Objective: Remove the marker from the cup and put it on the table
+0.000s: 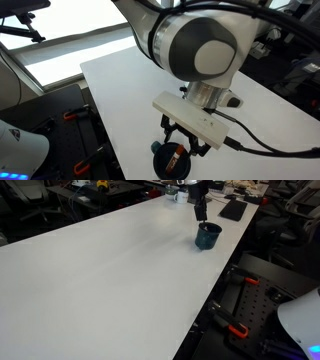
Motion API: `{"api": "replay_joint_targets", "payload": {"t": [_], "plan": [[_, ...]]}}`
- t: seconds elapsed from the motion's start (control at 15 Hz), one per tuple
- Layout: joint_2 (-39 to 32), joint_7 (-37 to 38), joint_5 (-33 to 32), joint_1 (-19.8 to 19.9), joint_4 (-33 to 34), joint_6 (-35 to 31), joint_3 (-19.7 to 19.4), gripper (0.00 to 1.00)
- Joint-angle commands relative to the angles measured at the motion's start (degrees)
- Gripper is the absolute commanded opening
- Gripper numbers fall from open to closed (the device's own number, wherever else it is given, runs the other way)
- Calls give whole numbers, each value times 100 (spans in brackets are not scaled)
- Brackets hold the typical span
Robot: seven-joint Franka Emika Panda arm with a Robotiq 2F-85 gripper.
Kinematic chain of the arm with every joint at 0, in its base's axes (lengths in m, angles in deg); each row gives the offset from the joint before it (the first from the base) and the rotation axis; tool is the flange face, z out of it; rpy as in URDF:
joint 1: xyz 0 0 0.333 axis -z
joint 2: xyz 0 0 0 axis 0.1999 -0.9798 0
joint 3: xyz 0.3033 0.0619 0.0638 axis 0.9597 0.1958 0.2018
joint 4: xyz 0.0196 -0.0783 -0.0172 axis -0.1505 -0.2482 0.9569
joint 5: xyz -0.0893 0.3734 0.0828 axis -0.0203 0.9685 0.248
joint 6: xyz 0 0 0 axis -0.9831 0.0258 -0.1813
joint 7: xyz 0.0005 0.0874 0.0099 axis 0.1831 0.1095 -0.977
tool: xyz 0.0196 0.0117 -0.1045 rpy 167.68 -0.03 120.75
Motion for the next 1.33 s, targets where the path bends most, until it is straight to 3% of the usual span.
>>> {"api": "replay_joint_targets", "payload": {"t": [0.0,0.07,0.4,0.53,0.93,1.27], "plan": [[-52,-85,104,114,2,-155,-39,49],[-55,-89,123,138,0,-157,-41,37],[-67,-110,190,199,-1,-164,-35,1],[-53,-108,197,210,-4,-159,-37,6],[-45,-159,216,184,94,71,-11,6],[161,-46,48,9,384,979,-32,6]]}}
